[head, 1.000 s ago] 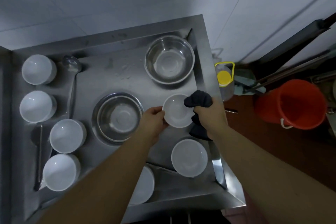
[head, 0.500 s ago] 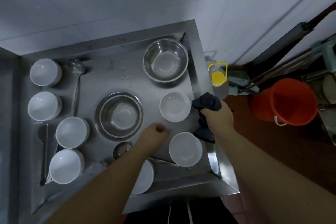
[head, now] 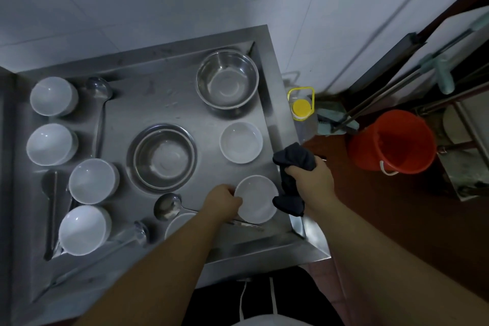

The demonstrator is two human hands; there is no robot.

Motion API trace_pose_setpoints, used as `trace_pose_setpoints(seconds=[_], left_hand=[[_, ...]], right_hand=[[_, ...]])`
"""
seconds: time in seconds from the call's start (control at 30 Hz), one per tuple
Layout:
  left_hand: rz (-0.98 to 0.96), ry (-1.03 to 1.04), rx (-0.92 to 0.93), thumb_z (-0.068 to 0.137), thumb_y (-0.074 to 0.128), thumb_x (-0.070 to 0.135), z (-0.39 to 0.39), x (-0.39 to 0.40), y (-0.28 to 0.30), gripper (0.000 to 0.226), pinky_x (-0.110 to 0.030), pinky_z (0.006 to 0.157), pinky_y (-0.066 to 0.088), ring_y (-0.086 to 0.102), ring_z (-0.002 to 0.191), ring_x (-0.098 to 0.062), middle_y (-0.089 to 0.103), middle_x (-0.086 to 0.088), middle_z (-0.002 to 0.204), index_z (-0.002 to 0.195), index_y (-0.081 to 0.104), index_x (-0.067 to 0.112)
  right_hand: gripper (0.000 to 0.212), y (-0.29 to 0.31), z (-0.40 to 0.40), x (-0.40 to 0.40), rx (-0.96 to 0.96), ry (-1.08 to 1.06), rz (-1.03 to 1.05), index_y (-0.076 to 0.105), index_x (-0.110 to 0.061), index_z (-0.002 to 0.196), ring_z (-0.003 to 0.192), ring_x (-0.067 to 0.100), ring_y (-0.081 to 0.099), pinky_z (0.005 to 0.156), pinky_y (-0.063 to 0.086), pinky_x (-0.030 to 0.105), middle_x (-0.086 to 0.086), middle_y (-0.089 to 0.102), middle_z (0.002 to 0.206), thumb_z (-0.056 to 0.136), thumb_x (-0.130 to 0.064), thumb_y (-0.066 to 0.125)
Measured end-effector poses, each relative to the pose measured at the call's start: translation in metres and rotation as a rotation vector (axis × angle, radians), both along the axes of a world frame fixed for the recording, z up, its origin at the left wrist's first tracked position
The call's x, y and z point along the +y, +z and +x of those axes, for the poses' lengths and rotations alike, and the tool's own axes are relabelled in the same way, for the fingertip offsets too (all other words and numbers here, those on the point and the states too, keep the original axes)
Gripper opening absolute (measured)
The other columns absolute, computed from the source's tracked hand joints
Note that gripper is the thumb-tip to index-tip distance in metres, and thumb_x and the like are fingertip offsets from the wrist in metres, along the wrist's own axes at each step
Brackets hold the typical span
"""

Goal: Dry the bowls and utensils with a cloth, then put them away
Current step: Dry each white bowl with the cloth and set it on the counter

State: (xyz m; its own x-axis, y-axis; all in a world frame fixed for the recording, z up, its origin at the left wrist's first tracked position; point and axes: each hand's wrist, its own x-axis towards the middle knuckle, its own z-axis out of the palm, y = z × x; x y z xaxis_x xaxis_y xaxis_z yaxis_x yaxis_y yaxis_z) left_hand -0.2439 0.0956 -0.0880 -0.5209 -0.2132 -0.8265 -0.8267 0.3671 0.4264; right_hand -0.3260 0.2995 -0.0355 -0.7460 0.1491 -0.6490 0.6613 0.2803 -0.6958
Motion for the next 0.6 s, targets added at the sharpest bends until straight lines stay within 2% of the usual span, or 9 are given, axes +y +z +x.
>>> trace_pose_setpoints(seconds=[0.1, 0.2, 0.27, 0.33, 0.4, 0.47, 0.53, 0.57, 0.6], left_hand=[[0.067, 0.213, 0.0, 0.093, 0.067, 0.009, 0.008, -0.004, 0.012, 0.02, -0.053, 0.083, 0.066, 0.078, 0.083, -0.038, 0.078, -0.021, 0.097, 0.109, 0.077, 0.004], [0.177, 0.451, 0.004, 0.093, 0.064, 0.008, 0.013, -0.013, 0.036, 0.02, -0.043, 0.078, 0.063, 0.068, 0.071, -0.031, 0.07, -0.019, 0.085, 0.107, 0.073, -0.001], [0.267, 0.583, 0.023, 0.093, 0.063, 0.005, 0.015, -0.022, 0.058, 0.022, -0.039, 0.073, 0.059, 0.062, 0.078, -0.03, 0.064, -0.02, 0.092, 0.114, 0.066, -0.001], [0.34, 0.667, 0.062, 0.095, 0.063, 0.006, 0.018, -0.033, 0.081, 0.023, -0.037, 0.069, 0.058, 0.062, 0.082, -0.031, 0.063, -0.02, 0.097, 0.117, 0.062, 0.0], [0.398, 0.727, 0.107, 0.096, 0.065, 0.008, 0.021, -0.047, 0.104, 0.024, -0.036, 0.072, 0.063, 0.07, 0.086, -0.031, 0.07, -0.019, 0.106, 0.119, 0.062, 0.004], [0.46, 0.786, 0.155, 0.095, 0.065, 0.008, 0.025, -0.062, 0.124, 0.022, -0.042, 0.077, 0.066, 0.076, 0.095, -0.034, 0.075, -0.019, 0.108, 0.117, 0.066, 0.006], [0.543, 0.818, 0.218, 0.094, 0.063, 0.005, 0.029, -0.077, 0.144, 0.022, -0.046, 0.082, 0.066, 0.077, 0.096, -0.033, 0.08, -0.015, 0.095, 0.115, 0.07, 0.003], [0.583, 0.827, 0.25, 0.094, 0.062, 0.004, 0.031, -0.084, 0.153, 0.024, -0.048, 0.084, 0.066, 0.077, 0.097, -0.033, 0.081, -0.015, 0.093, 0.116, 0.071, 0.002], [0.622, 0.835, 0.282, 0.094, 0.061, 0.004, 0.034, -0.091, 0.163, 0.026, -0.049, 0.087, 0.065, 0.076, 0.099, -0.034, 0.081, -0.016, 0.096, 0.118, 0.071, 0.001]], right_hand=[[0.028, 0.014, 0.004, -0.005, -0.006, -0.079, -0.144, 0.07, -0.025, 0.101, 0.099, 0.032, 0.074, 0.088, 0.062, 0.058, 0.016, 0.074, 0.103, 0.085, -0.003, 0.077], [0.04, 0.034, 0.005, -0.016, 0.004, -0.065, -0.246, 0.065, -0.013, 0.123, 0.104, 0.032, 0.074, 0.085, 0.064, 0.049, 0.013, 0.073, 0.114, 0.087, -0.006, 0.082], [0.045, 0.05, 0.006, -0.028, 0.01, -0.045, -0.309, 0.061, -0.012, 0.127, 0.101, 0.03, 0.075, 0.085, 0.065, 0.051, 0.013, 0.073, 0.116, 0.087, -0.011, 0.084], [0.032, 0.07, 0.007, -0.044, 0.005, -0.05, -0.419, 0.061, -0.013, 0.12, 0.085, 0.024, 0.077, 0.07, 0.065, 0.046, 0.011, 0.073, 0.107, 0.093, -0.017, 0.078], [0.028, 0.09, 0.007, -0.064, -0.009, -0.014, -0.508, 0.058, -0.01, 0.121, 0.074, 0.022, 0.069, 0.058, 0.056, 0.036, 0.014, 0.066, 0.1, 0.097, -0.024, 0.062], [0.039, 0.11, 0.006, -0.087, 0.033, 0.098, -0.508, 0.059, -0.016, 0.126, 0.086, 0.025, 0.066, 0.066, 0.054, 0.036, 0.014, 0.066, 0.107, 0.089, -0.027, 0.054], [0.031, 0.127, 0.01, -0.107, 0.165, 0.267, -0.394, 0.058, -0.037, 0.121, 0.1, 0.024, 0.069, 0.082, 0.057, 0.043, 0.007, 0.07, 0.115, 0.093, -0.024, 0.058], [0.033, 0.134, 0.014, -0.116, 0.249, 0.365, -0.32, 0.055, -0.045, 0.12, 0.102, 0.02, 0.069, 0.088, 0.057, 0.041, 0.002, 0.071, 0.115, 0.096, -0.023, 0.061], [0.037, 0.141, 0.019, -0.125, 0.341, 0.458, -0.248, 0.053, -0.049, 0.121, 0.102, 0.012, 0.069, 0.089, 0.057, 0.033, -0.006, 0.071, 0.113, 0.097, -0.024, 0.066]])
